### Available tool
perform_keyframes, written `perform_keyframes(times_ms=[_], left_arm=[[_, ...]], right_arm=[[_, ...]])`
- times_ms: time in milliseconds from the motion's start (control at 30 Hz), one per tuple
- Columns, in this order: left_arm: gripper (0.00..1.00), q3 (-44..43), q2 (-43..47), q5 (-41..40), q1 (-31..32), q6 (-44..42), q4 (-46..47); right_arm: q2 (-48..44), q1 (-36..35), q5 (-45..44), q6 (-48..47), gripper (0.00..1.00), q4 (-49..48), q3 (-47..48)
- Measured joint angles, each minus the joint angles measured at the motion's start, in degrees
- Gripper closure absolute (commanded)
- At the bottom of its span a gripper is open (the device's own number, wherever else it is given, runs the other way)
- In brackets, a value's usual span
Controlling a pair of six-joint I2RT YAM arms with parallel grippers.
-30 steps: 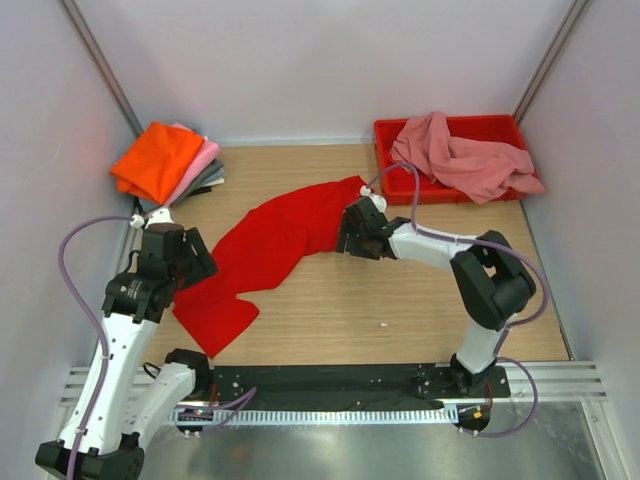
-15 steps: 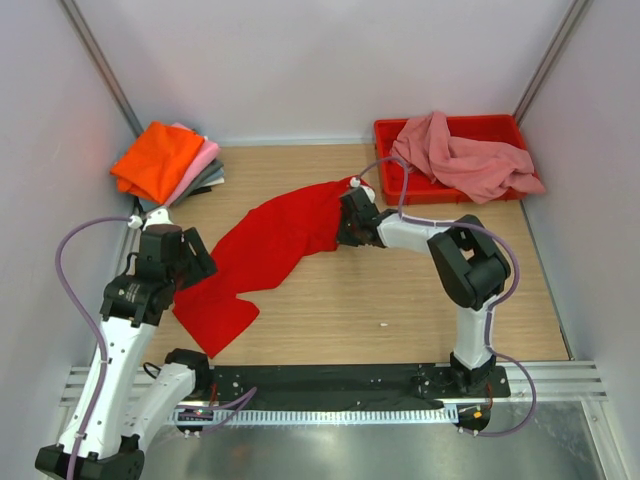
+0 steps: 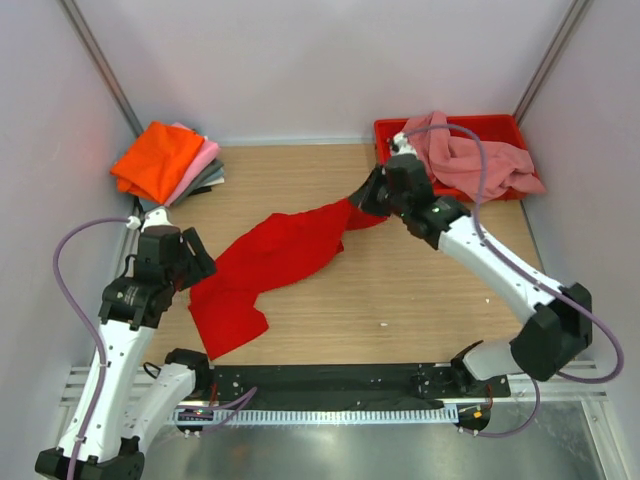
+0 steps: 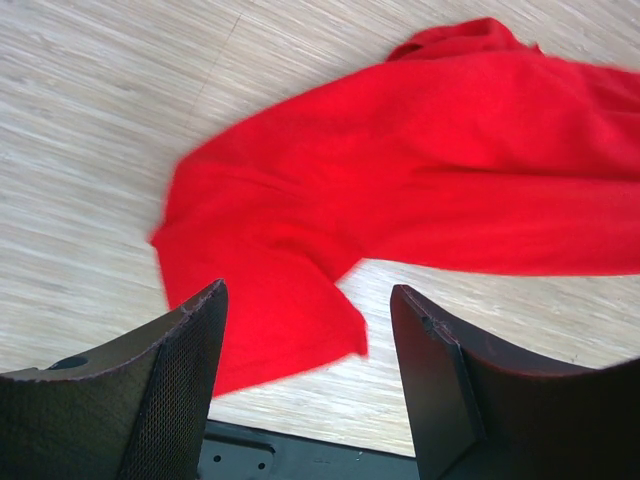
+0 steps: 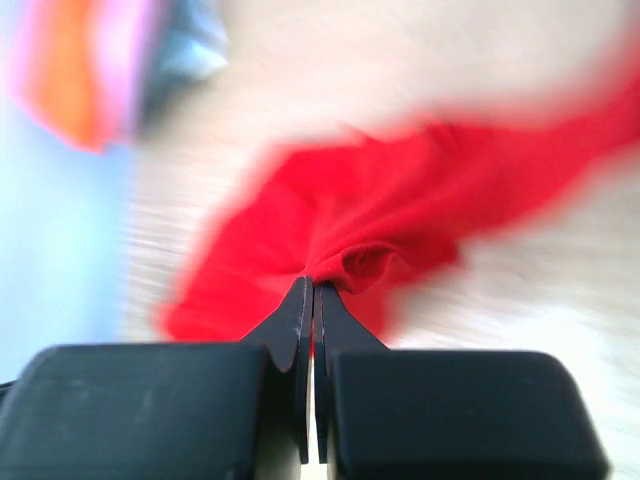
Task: Fold and stack the t-shirts
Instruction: Move the tshirt to the center of the board
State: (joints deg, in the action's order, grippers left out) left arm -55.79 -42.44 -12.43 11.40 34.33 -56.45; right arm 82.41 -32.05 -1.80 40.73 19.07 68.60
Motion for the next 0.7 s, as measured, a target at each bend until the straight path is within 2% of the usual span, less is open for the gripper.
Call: perform_keyframes(times_ms=[33, 67, 100, 133, 167, 267, 367, 467, 567, 700], left_arm=[[0.33, 0.00, 0.11, 0.00, -0.02, 0.00, 0.00], [0.32, 0.02, 0.24, 0.00, -0.07, 0.00, 0.00], [0.32, 0.02, 0.44, 0.00, -0.07, 0.00, 0.02], [0.32, 0.02, 0.63, 0.00, -0.07, 0.00, 0.00], [0.32, 0.02, 0.81, 0.02, -0.07, 0.00, 0.02], [0.32, 0.02, 1.22, 0.00, -0.07, 0.00, 0.00], [0.32, 0.02, 1.51, 0.00, -0.07, 0.00, 0.02], [0.32, 0.04, 1.86, 0.00, -0.07, 0.00, 0.02], [0.32, 0.07, 1.86, 0.00, -0.09, 0.00, 0.02], [0.32, 0.11, 1.84, 0.02, -0.17, 0.00, 0.02]], right_arm=[[-1.86, 0.20, 0.74, 0.17, 0.99, 0.83, 3.06], [-2.40, 0.44, 1.27, 0.20, 0.88, 0.96, 5.51], [-2.38, 0.74, 2.14, 0.33, 0.33, 1.09, 8.17], [-1.70, 1.20, 3.19, 0.48, 0.12, 0.94, 10.58], [0.59, 2.32, 4.94, 0.52, 0.01, 1.03, 12.72], [8.44, 6.32, 7.93, -0.13, 0.00, 1.22, 17.70], [20.31, 10.60, 8.94, -1.38, 0.00, 1.97, 21.42], [25.22, 13.14, 7.48, -2.49, 0.00, 5.57, 15.65], [21.35, 12.85, 4.17, -3.48, 0.02, 9.81, 7.67], [5.05, 9.92, -0.90, -4.48, 0.10, 10.80, -2.69]])
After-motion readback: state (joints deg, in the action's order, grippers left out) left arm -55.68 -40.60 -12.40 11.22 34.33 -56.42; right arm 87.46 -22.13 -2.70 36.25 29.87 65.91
